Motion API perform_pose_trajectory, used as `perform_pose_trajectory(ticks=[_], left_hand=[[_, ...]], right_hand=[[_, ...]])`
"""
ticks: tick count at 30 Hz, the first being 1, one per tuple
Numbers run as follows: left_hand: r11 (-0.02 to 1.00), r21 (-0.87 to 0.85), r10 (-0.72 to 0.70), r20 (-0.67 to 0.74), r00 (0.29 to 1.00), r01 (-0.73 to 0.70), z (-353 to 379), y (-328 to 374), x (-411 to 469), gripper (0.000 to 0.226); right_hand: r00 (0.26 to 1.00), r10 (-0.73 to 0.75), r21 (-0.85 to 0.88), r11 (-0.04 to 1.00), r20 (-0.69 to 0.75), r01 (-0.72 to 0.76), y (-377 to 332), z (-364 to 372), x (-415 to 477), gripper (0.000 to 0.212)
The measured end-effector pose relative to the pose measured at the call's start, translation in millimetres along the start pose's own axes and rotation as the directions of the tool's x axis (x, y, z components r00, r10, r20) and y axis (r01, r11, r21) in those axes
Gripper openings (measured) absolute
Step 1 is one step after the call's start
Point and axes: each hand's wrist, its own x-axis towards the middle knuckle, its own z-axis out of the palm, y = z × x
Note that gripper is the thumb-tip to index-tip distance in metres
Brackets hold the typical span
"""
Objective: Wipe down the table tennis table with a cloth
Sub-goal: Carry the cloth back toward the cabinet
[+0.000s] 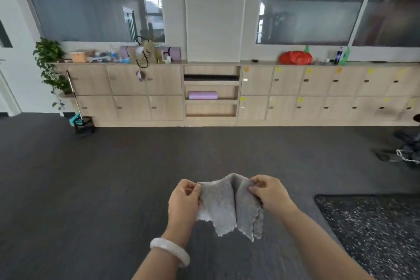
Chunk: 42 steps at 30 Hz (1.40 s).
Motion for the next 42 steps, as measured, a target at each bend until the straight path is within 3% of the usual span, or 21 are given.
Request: perform_pose_trajectory(ticks=[8,10,14,17,23,26,29,35,38,42], left_hand=[[0.995,0.104,0.0,-0.001,1.0,0.0,36,22,177,0.019],[0.991,0.136,-0.019,0.042,0.999,0.013,52,28,218,0.017],[0.998,0.03,-0.063,0.101,0.993,0.06,94,47,289,0.004],[0.997,-0.029,-0.066,0.14,0.988,0.071,125,64,341,0.015],[0.996,0.084,-0.027,0.117,0.993,0.017,169,94,442,0.017],[0.986,0.167,0.002,0.061,0.998,-0.013,177,98,503,0.003],[0.987,0.158,-0.022,0.057,0.998,0.013,187,99,579,0.014],[0.959,0.266,0.089,0.03,0.996,-0.094,223,108,742,0.01],[0.949,0.267,0.144,0.103,0.984,-0.167,241,125,806,0.009],[0.937,0.255,0.189,0.207,0.96,-0.24,270,152,886,0.017]], right_hand=[[0.977,0.031,-0.026,0.999,-0.21,-0.038,11,-38,160,0.007],[0.981,0.036,0.005,0.999,-0.189,-0.035,16,-45,201,0.006],[0.991,0.014,0.081,0.997,-0.131,-0.003,18,-56,292,0.009],[0.998,0.003,0.126,0.992,-0.057,0.004,13,-66,365,0.016],[1.0,0.006,0.139,0.99,-0.01,-0.005,-7,-67,507,0.004],[0.998,0.048,0.228,0.973,-0.037,-0.038,-15,-53,576,0.002],[0.996,0.085,0.261,0.963,-0.042,-0.071,-21,-27,649,0.004],[0.986,-0.105,0.04,0.993,-0.128,0.111,-72,53,792,0.008],[0.981,-0.171,0.002,0.985,-0.092,0.172,-112,91,848,0.007],[0.987,-0.152,0.124,0.98,-0.061,0.159,-152,128,915,0.007]])
